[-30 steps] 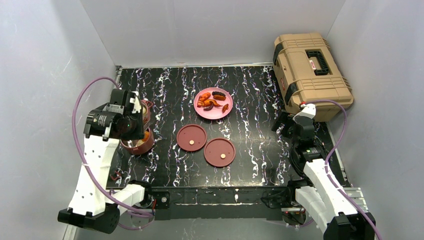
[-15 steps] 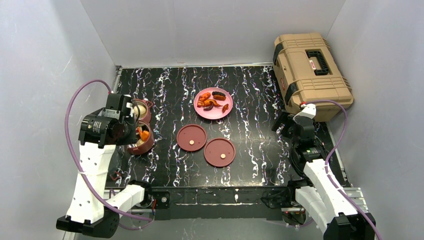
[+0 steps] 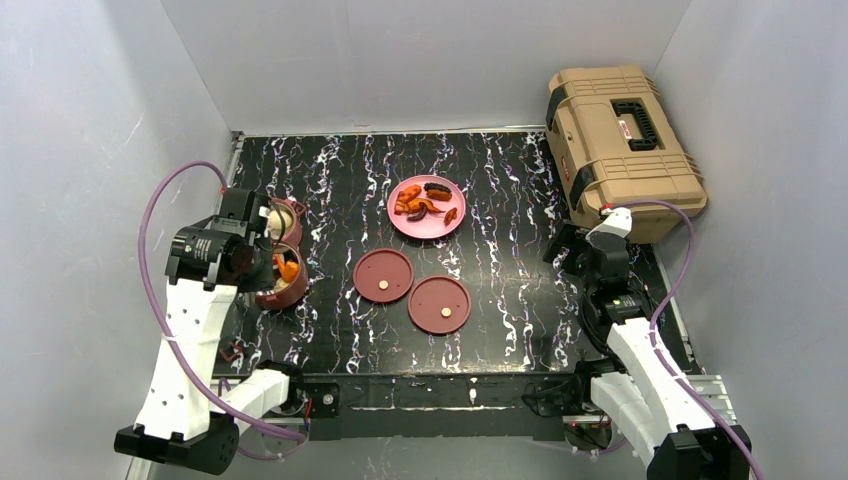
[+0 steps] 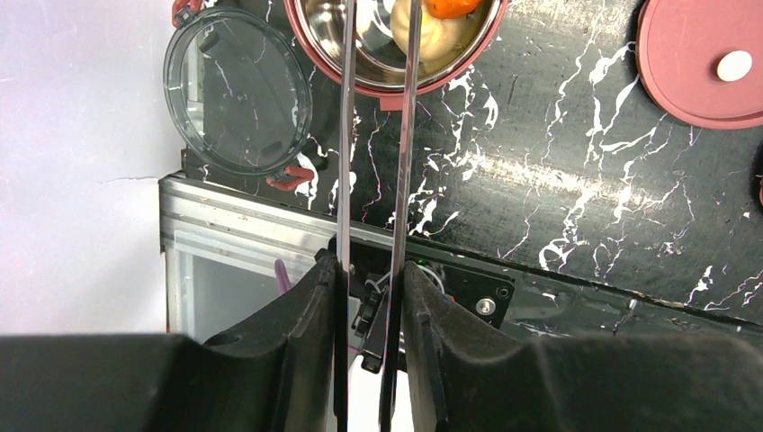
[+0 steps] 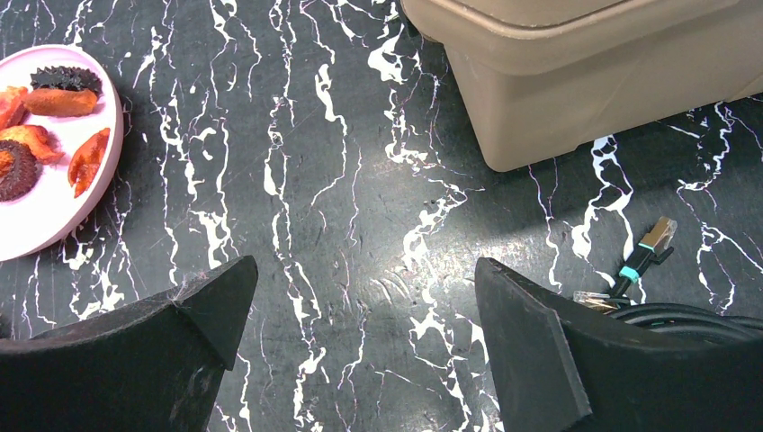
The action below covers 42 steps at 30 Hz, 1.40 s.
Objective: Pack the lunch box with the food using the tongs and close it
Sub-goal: Place the fake food in the packing box.
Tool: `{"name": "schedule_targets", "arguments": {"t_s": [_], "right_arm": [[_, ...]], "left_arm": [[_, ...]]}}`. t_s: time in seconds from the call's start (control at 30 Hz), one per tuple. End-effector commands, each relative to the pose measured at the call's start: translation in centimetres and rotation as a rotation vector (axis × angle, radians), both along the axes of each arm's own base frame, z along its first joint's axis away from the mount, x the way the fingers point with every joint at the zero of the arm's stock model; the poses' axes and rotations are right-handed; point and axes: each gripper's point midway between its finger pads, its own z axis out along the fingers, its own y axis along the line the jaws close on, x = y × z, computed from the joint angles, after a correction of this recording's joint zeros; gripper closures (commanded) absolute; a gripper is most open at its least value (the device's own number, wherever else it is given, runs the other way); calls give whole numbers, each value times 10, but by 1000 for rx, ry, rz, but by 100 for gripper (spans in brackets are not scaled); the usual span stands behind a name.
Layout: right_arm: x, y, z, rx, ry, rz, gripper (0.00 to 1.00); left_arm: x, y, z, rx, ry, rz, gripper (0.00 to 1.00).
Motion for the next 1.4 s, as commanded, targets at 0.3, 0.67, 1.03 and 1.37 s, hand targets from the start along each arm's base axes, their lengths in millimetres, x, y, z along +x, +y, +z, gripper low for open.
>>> {"name": "schedule_targets", "arguments": {"t_s": [0.3, 0.67, 1.03, 1.37], "right_arm": [[6, 1, 12, 17, -54, -7, 0], [5, 1, 15, 18, -66, -5, 0], [5, -1, 18, 11, -73, -7, 0], [6, -4, 20, -4, -76, -19, 0]], "left_arm": [[1, -2, -4, -16, -5, 2, 64], [32, -39, 12, -179, -100, -135, 70], [100, -123, 24, -371, -164, -391, 71], [157, -178, -6, -332, -103, -517, 74]]}}
